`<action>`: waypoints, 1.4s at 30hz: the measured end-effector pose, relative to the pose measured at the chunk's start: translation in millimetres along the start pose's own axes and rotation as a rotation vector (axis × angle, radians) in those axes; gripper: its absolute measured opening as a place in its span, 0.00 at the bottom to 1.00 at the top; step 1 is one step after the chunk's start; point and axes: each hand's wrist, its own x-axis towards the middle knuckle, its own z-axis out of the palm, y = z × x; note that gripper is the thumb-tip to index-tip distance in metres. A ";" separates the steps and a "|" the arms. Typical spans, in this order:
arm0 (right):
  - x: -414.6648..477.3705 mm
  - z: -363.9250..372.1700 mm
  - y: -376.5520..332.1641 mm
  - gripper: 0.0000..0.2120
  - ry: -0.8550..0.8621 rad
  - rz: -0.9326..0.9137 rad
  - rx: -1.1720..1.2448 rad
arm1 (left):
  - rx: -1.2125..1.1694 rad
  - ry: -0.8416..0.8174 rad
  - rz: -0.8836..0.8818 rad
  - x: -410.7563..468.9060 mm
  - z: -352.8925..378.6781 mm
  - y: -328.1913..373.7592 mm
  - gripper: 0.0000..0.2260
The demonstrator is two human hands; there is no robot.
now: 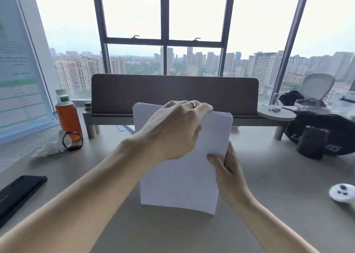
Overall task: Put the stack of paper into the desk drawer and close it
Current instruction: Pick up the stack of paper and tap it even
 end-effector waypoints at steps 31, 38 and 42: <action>-2.0 18.8 25.2 0.09 0.036 0.149 -0.005 | -1.265 0.352 -1.041 -123.0 104.9 -42.8 0.05; 1.1 13.5 24.0 0.09 0.049 0.113 -0.021 | -1.343 0.365 -1.015 -128.1 100.7 -47.5 0.08; -0.8 14.6 21.9 0.16 0.008 0.104 -0.028 | -1.414 0.313 -1.031 -126.3 98.8 -42.4 0.09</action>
